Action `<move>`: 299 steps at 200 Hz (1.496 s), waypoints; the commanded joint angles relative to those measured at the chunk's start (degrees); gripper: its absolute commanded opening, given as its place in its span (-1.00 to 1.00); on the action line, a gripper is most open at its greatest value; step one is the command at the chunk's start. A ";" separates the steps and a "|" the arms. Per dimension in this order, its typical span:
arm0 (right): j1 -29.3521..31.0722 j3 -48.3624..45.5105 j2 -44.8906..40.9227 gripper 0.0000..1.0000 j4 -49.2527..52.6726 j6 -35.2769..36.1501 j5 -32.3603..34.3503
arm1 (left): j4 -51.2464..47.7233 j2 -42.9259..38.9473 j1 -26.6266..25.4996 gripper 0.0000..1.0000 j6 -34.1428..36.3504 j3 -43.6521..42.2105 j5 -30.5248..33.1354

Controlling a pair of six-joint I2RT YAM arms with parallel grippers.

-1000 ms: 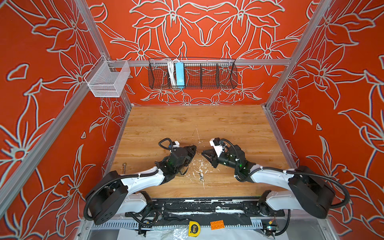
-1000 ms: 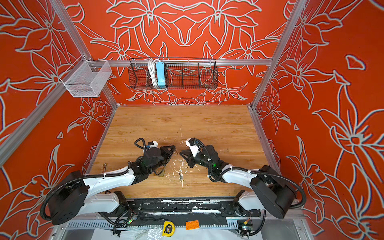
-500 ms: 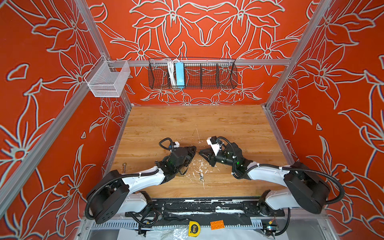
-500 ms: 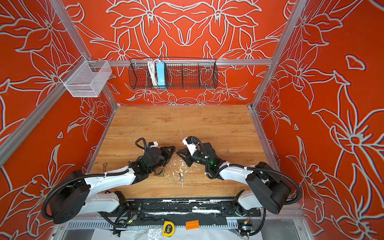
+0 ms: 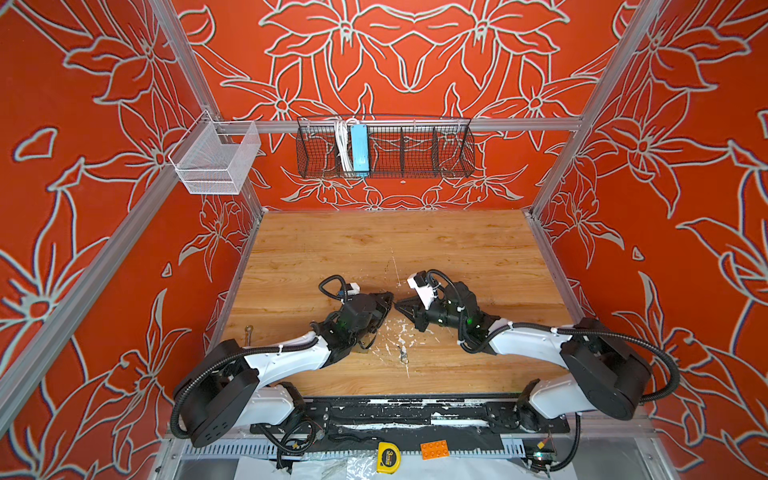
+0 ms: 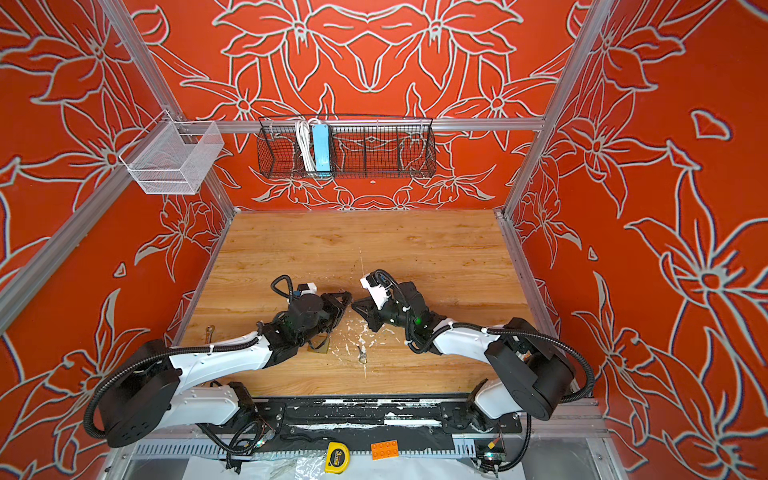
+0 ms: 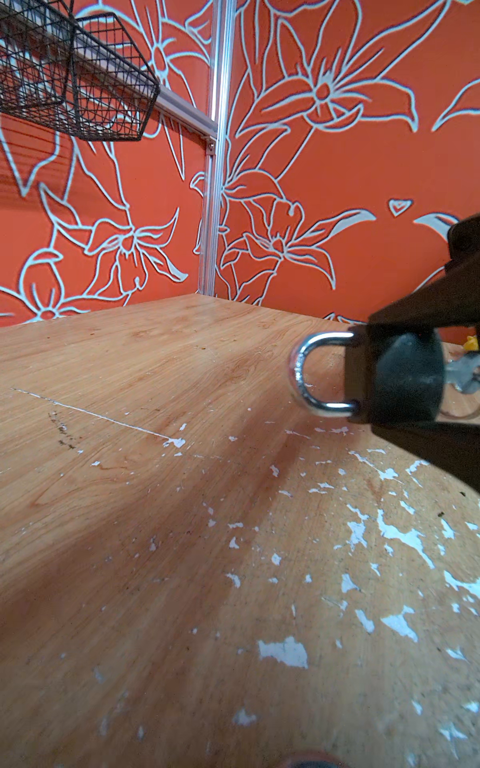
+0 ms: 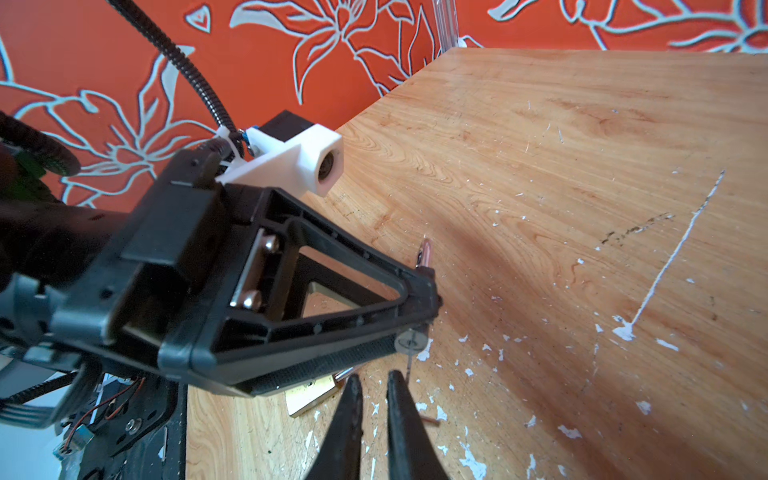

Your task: Unlock with the key

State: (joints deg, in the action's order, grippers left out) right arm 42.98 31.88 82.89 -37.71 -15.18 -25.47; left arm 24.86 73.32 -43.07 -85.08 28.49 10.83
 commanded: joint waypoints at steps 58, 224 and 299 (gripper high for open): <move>0.35 1.83 0.04 -0.69 3.38 0.85 4.06 | 0.09 -0.61 0.44 -1.00 0.44 1.26 1.12; 0.39 1.25 -0.97 -0.47 3.70 0.68 6.24 | -0.70 -0.63 0.44 -1.00 0.79 1.66 1.30; 0.35 2.54 0.86 -0.52 4.41 0.50 4.32 | -0.80 -0.88 0.44 -1.00 1.01 1.57 1.74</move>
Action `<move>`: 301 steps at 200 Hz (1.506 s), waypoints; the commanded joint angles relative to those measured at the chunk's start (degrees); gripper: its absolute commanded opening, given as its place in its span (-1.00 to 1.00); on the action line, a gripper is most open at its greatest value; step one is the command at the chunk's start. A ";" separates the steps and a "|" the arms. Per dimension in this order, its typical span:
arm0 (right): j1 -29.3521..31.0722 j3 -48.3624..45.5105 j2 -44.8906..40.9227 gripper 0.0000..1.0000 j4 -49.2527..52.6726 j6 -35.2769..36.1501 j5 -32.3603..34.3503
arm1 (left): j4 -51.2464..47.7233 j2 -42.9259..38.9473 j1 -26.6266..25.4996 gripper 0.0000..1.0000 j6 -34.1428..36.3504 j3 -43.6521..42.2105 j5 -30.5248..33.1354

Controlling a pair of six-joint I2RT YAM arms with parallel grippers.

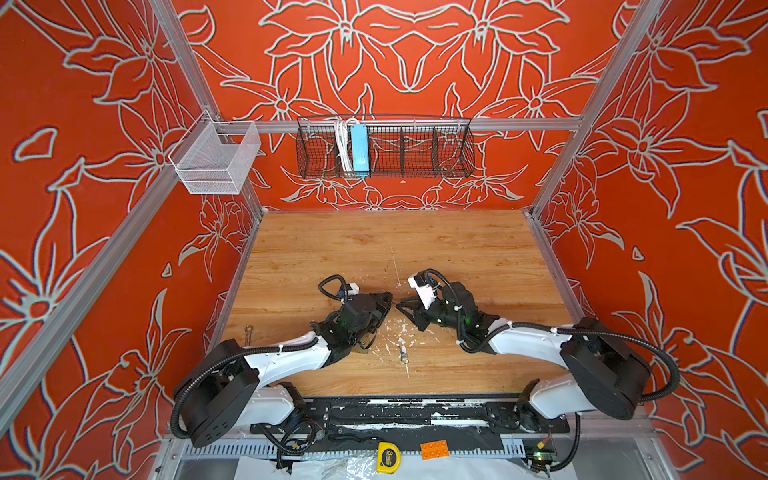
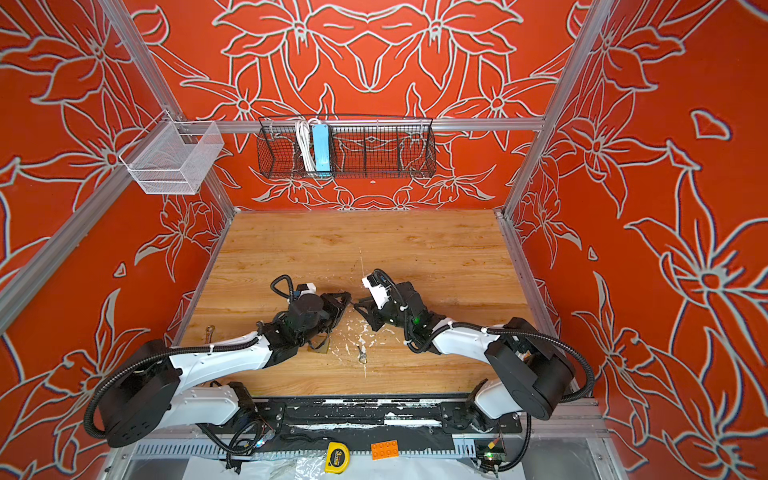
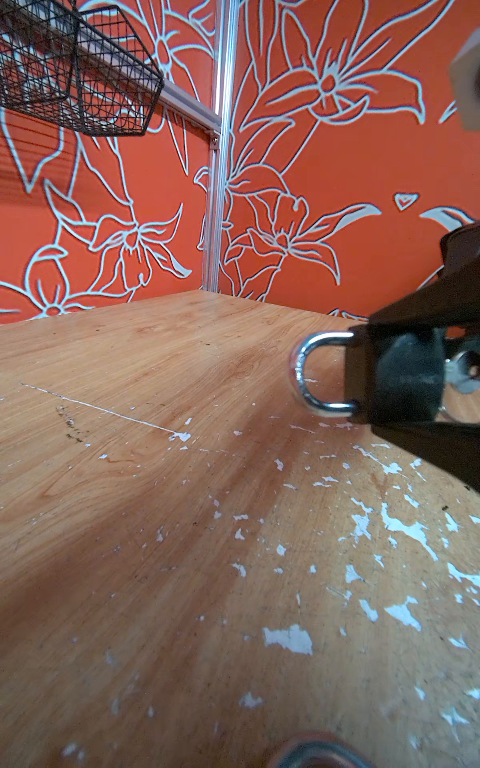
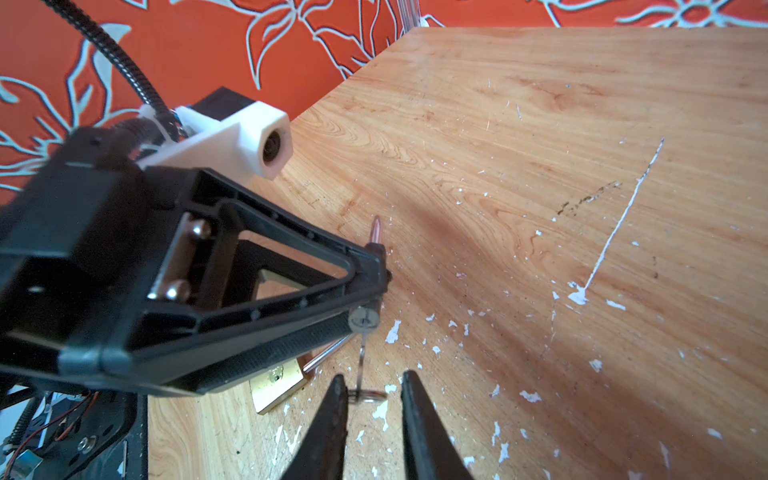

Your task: Unlock with the key

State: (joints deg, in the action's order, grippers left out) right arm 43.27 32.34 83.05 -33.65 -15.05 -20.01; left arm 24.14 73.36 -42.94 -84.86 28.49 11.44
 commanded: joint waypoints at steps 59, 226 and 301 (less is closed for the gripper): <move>0.10 2.52 1.28 -0.58 0.36 -0.02 -1.78 | 0.09 -0.66 0.31 -1.00 0.58 1.66 0.51; 0.21 3.95 2.63 -1.00 1.15 -1.15 -2.36 | -0.13 0.48 0.31 -1.00 0.97 2.33 -0.40; 0.19 4.63 1.23 -1.00 2.98 -8.29 1.11 | 5.04 5.63 -1.76 -1.00 2.00 0.99 5.57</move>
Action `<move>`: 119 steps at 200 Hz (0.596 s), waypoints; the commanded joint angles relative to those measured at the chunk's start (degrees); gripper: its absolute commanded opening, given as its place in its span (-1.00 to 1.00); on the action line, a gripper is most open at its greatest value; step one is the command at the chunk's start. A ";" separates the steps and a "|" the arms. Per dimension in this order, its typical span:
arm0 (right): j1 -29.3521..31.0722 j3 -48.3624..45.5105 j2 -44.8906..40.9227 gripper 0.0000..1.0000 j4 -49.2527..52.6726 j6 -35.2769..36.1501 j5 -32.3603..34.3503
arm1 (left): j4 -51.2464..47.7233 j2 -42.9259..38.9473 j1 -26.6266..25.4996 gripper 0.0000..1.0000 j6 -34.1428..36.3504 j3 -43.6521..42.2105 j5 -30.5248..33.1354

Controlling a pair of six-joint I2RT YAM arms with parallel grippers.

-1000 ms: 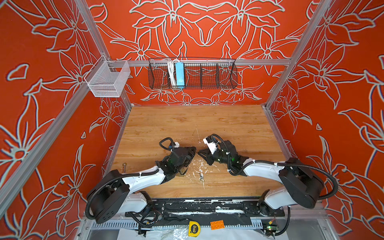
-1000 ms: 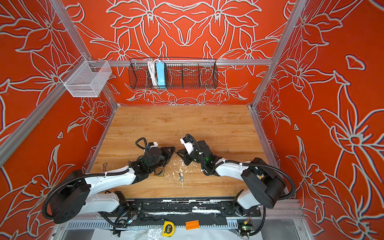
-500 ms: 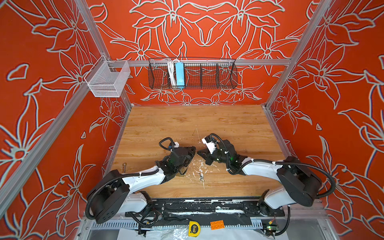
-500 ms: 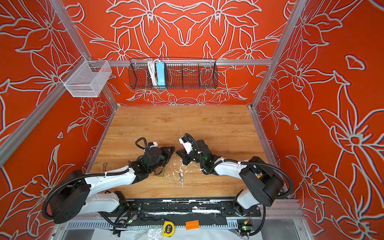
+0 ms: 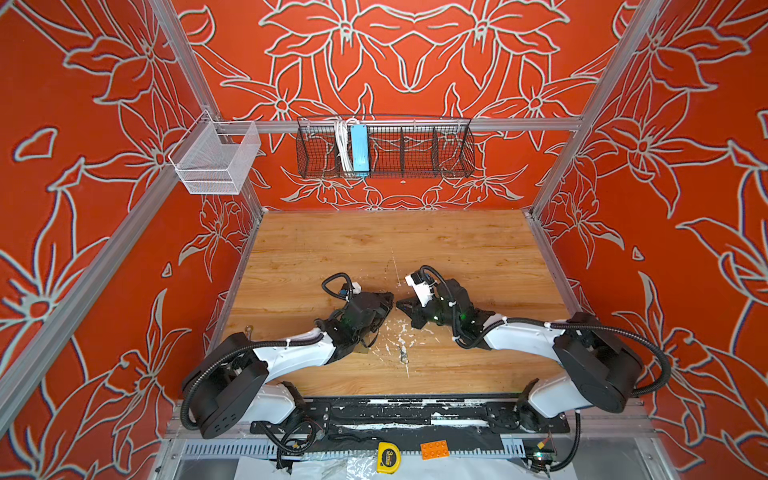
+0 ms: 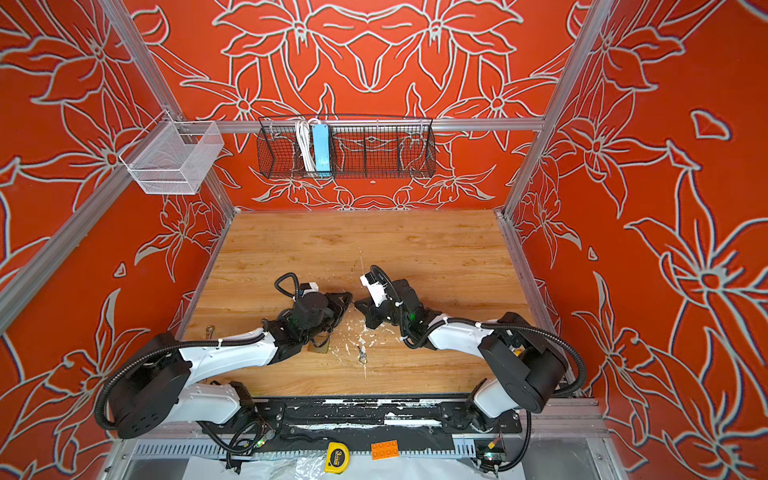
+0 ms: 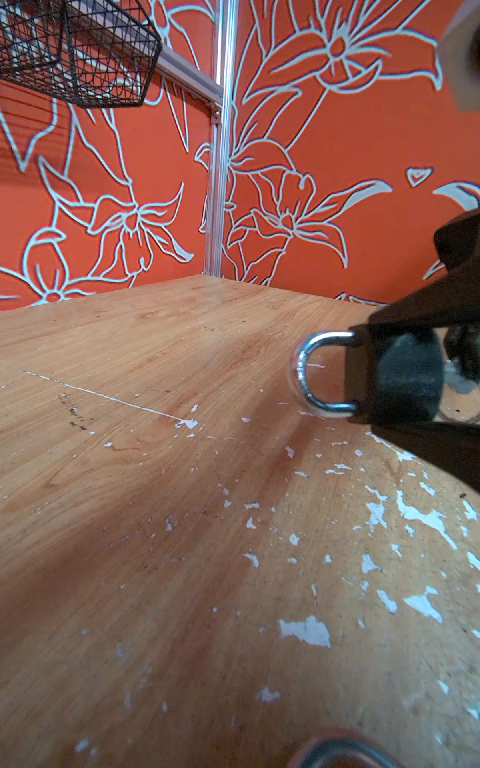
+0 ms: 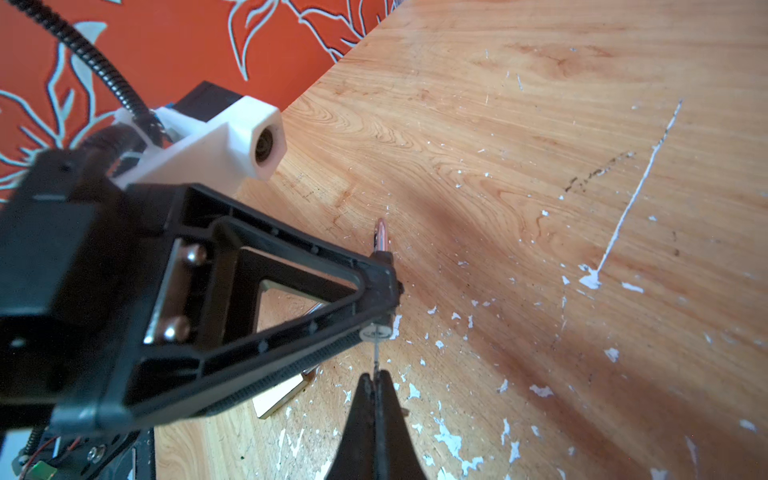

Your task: Unlock with the key

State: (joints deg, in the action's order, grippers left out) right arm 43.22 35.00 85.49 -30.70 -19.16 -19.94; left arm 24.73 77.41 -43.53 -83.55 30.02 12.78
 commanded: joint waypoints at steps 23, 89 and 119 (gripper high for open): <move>0.39 1.78 -1.07 -1.00 -1.18 -8.02 0.25 | 9.63 3.78 -2.73 -1.00 0.55 -2.60 9.64; 2.66 1.56 1.19 -1.00 -5.06 -12.30 0.69 | 15.82 8.41 -4.06 -1.00 -1.01 -4.36 14.14; 2.77 -0.41 -0.86 -1.00 -6.21 -14.10 3.79 | 23.16 12.33 -5.72 -1.00 -0.13 -5.65 17.18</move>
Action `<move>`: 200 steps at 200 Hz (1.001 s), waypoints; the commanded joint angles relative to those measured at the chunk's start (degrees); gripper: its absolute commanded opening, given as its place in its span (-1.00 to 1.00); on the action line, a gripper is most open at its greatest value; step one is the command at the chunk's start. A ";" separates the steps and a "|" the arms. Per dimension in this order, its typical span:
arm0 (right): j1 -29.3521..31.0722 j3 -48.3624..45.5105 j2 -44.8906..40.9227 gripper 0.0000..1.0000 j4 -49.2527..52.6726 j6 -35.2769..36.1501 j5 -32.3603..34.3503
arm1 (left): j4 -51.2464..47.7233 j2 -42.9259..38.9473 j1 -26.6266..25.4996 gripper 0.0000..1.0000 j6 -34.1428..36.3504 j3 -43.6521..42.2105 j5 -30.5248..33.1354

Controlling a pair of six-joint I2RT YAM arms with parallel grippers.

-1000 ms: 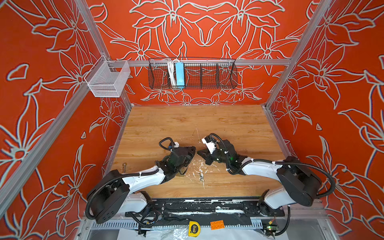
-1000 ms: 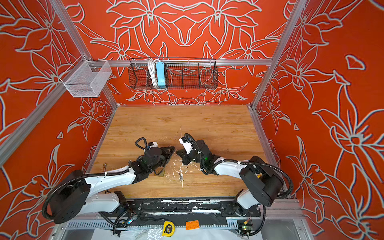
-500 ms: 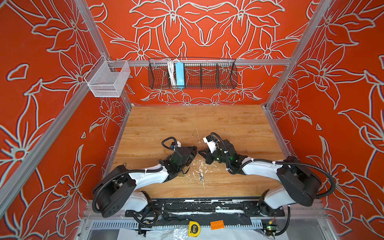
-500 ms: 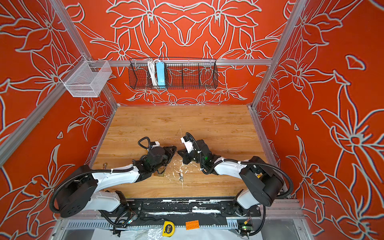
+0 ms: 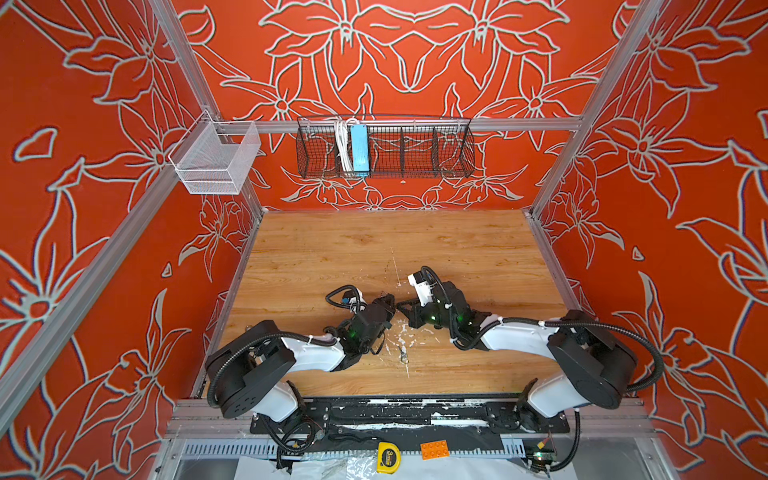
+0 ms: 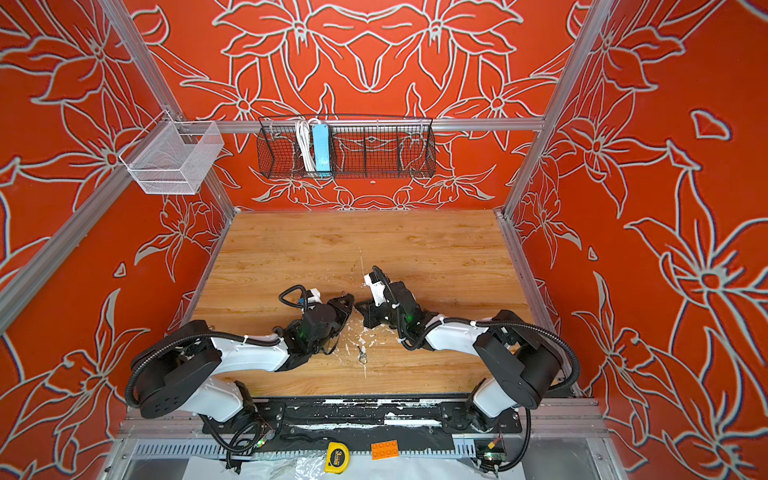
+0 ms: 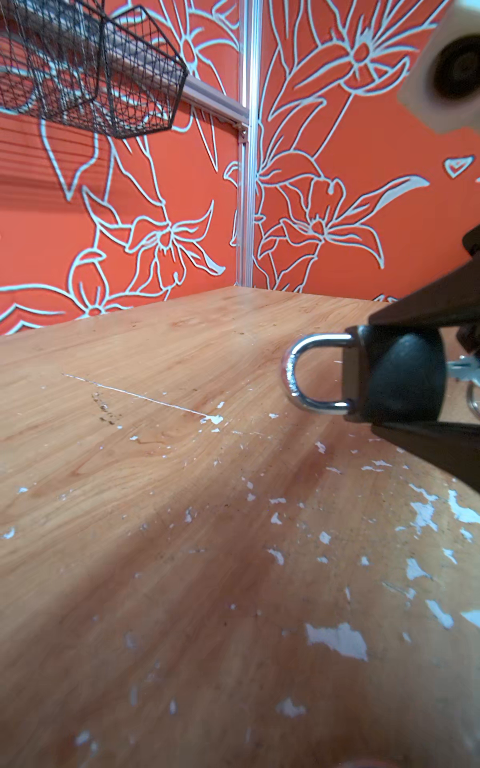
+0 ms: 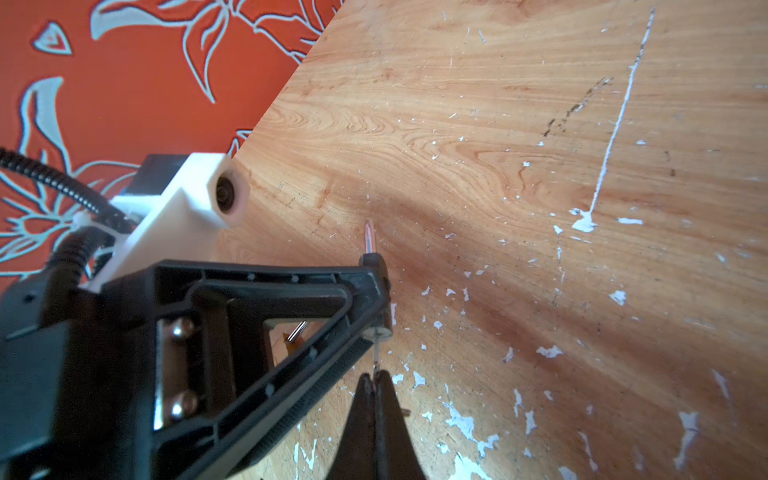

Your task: Unlock with the key

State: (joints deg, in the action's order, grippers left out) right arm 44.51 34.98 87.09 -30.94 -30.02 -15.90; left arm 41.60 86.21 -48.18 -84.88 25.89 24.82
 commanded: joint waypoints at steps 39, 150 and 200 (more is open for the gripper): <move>1.46 -2.76 -6.55 -1.00 -6.24 -2.31 4.06 | 12.60 8.51 -3.22 -1.00 1.28 -1.02 3.41; 1.82 -6.74 -15.98 -1.00 -4.90 3.85 13.69 | 6.45 7.01 -7.01 -1.00 1.86 4.06 -7.67; 1.37 -7.98 -21.37 -1.00 -4.76 4.60 11.92 | 2.36 7.08 -9.59 -1.00 7.01 8.08 -12.06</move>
State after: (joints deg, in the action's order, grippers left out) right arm 45.34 26.13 68.34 -25.54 -26.55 -1.23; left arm 46.70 92.18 -53.58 -81.80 33.87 21.37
